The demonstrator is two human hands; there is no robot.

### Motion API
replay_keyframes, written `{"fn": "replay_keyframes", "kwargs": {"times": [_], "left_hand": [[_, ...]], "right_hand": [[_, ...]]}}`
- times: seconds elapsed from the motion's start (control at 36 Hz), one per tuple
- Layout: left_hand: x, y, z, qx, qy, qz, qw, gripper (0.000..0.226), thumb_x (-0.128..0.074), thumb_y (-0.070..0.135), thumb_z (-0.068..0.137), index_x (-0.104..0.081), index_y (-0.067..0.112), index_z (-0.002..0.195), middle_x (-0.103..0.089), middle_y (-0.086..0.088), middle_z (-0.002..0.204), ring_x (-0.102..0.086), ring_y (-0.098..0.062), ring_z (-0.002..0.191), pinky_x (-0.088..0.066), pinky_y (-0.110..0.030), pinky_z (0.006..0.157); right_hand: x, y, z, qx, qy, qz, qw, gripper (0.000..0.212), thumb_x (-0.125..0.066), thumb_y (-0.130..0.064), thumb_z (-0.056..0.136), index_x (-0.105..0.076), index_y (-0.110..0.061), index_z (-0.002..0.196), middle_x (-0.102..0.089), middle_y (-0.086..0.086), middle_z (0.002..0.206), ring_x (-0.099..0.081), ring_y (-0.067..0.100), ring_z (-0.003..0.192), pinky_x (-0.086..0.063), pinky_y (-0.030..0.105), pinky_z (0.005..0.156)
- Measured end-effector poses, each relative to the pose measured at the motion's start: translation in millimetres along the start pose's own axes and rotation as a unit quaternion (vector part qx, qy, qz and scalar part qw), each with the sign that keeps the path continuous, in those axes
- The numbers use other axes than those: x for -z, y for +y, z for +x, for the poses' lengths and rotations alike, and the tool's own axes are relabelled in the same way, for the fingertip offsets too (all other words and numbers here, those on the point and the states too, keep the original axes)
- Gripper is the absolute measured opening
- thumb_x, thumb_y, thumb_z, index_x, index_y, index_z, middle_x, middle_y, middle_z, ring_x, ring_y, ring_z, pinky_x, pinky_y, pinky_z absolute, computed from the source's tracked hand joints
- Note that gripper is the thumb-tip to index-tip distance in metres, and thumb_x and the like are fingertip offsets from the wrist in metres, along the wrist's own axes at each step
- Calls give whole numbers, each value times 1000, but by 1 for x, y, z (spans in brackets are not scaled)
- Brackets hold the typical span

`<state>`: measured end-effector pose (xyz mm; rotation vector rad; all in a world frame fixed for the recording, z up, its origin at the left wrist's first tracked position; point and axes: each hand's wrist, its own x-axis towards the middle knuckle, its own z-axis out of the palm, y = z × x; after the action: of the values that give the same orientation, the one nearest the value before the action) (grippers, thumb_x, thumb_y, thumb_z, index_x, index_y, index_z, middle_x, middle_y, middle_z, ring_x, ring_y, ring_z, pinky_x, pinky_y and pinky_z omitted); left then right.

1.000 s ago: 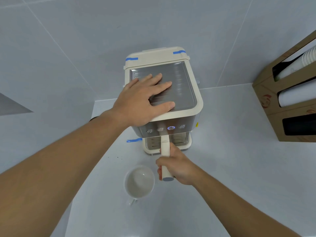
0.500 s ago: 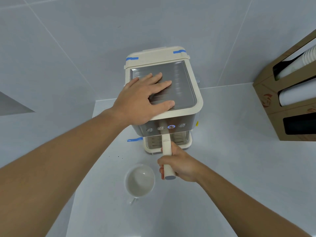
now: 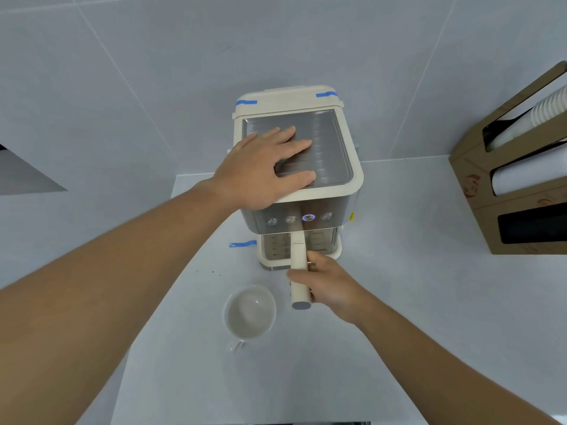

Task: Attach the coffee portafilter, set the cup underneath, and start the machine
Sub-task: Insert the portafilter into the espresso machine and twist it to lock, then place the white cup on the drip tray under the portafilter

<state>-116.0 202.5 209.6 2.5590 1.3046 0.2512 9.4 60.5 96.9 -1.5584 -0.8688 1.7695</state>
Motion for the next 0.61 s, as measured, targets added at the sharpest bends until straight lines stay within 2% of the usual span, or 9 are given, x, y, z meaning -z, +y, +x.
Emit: {"fn": "replay_keyframes", "kwargs": {"times": [0.11, 0.19, 0.25, 0.31, 0.39, 0.44, 0.5, 0.56, 0.61], "left_hand": [[6, 9, -5, -5, 0, 6, 1000, 64, -48, 61, 89, -38, 35, 147, -33, 6, 157, -23, -15, 147, -13, -35, 119], [12, 16, -10, 7, 9, -23, 1000, 56, -55, 53, 90, -49, 30, 141, -46, 4, 147, -36, -16, 138, -28, -30, 109], [14, 19, -15, 1, 16, -55, 998, 41, -58, 47, 90, -62, 22, 123, -60, -2, 125, -52, -18, 115, -42, -33, 98], [15, 19, -22, -12, 26, -76, 997, 32, -59, 43, 88, -65, 14, 101, -63, -3, 96, -54, -17, 88, -48, -37, 82], [17, 19, -40, 21, 43, -148, 988, 27, -65, 39, 87, -71, 21, 106, -68, 10, 96, -58, -4, 86, -43, -12, 78], [19, 20, -56, 57, 65, -206, 975, 30, -68, 37, 86, -71, 28, 114, -68, 20, 102, -61, 5, 94, -42, -6, 83], [18, 22, -75, 81, 92, -273, 954, 25, -71, 32, 85, -73, 31, 110, -69, 22, 99, -63, 11, 92, -44, -4, 82], [17, 22, -92, 95, 128, -361, 919, 17, -72, 26, 86, -74, 33, 101, -74, 15, 98, -68, 4, 92, -50, -12, 84], [12, 20, -110, 118, 160, -436, 878, 15, -71, 24, 85, -76, 34, 94, -77, 7, 96, -72, -12, 94, -54, -25, 87]], "right_hand": [[6, -2, -10, -2, 9, -12, 1000, 29, -63, -9, 90, -62, -16, 118, -71, 5, 102, -68, 25, 100, -56, 48, 94], [9, -4, -18, 8, 19, -23, 1000, 33, -59, -2, 90, -61, -12, 121, -73, 9, 109, -70, 28, 105, -58, 43, 89], [12, -6, -24, 17, 22, -30, 999, 34, -58, -1, 89, -63, -12, 121, -74, 10, 110, -71, 29, 102, -58, 43, 90], [15, -7, -31, 23, 22, -44, 999, 30, -58, -3, 88, -67, -17, 114, -74, 7, 109, -72, 25, 95, -58, 40, 91], [19, -7, -39, 29, 24, -58, 998, 22, -58, -5, 90, -72, -16, 103, -73, 8, 103, -68, 19, 85, -56, 36, 85], [23, -6, -44, 27, 32, -51, 998, 17, -61, -9, 91, -74, -12, 102, -73, 14, 104, -69, 18, 84, -57, 34, 83], [27, -6, -49, 22, 41, -22, 999, 13, -65, -13, 91, -75, -12, 100, -73, 15, 110, -73, 21, 89, -59, 35, 85], [31, -6, -54, 17, 50, 17, 998, 12, -66, -14, 92, -76, -12, 98, -73, 14, 112, -72, 27, 99, -58, 39, 91], [33, -5, -58, 18, 53, 44, 997, 12, -66, -15, 92, -76, -11, 97, -73, 12, 113, -71, 27, 103, -57, 41, 94]]}}
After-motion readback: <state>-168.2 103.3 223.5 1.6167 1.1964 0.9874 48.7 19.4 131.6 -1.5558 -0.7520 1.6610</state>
